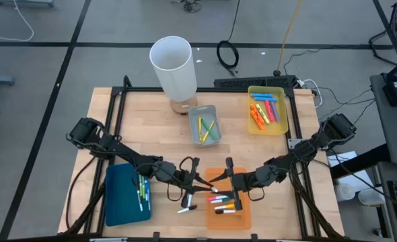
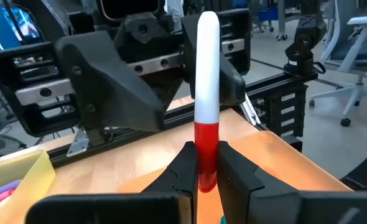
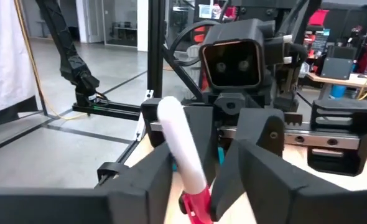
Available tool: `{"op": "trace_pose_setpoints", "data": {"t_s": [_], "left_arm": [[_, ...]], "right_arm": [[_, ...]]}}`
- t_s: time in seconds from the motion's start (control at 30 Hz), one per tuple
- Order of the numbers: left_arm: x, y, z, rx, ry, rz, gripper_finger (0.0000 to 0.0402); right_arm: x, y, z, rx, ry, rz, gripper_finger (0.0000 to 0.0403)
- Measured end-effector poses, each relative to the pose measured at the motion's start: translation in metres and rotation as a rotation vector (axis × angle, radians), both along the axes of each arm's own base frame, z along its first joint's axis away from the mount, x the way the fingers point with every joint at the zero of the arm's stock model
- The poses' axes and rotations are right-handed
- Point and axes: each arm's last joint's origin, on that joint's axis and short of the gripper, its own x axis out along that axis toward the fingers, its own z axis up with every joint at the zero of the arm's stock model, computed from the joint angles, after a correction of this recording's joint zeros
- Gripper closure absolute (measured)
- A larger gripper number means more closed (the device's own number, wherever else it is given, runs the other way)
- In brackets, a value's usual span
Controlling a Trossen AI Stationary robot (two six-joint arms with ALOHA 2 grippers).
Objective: Pick & Place Markers
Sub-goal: Put the small red highlighter pen in the orange bin
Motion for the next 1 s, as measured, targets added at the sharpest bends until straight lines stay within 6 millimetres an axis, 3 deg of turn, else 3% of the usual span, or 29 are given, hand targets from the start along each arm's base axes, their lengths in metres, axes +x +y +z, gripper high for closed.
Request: {"op": "trace_pose_setpoints", "data": {"t_s": [0.27, 0.63, 0.77, 1.0], "left_arm": [[0.002, 0.006, 0.001, -0.028, 0.000, 0.035, 0.0342], [-0.007, -0.003, 0.000, -0.103, 0.127, -0.022, 0.0316], [-0.019, -0.003, 0.002, 0.006, 0.237, -0.028, 0.0315], [-0.030, 0.001, 0.021, 0.004, 0.238, -0.005, 0.0315]], "right_arm": [[0.005, -0.008, 0.000, -0.005, 0.004, 0.091, 0.0374], [-0.010, 0.001, 0.013, -0.023, 0.000, 0.060, 0.0375], [-0.021, 0.006, 0.016, 0.101, 0.100, 0.208, 0.0375], [-0.030, 0.030, -0.015, 0.138, 0.329, 0.277, 0.0375]]}}
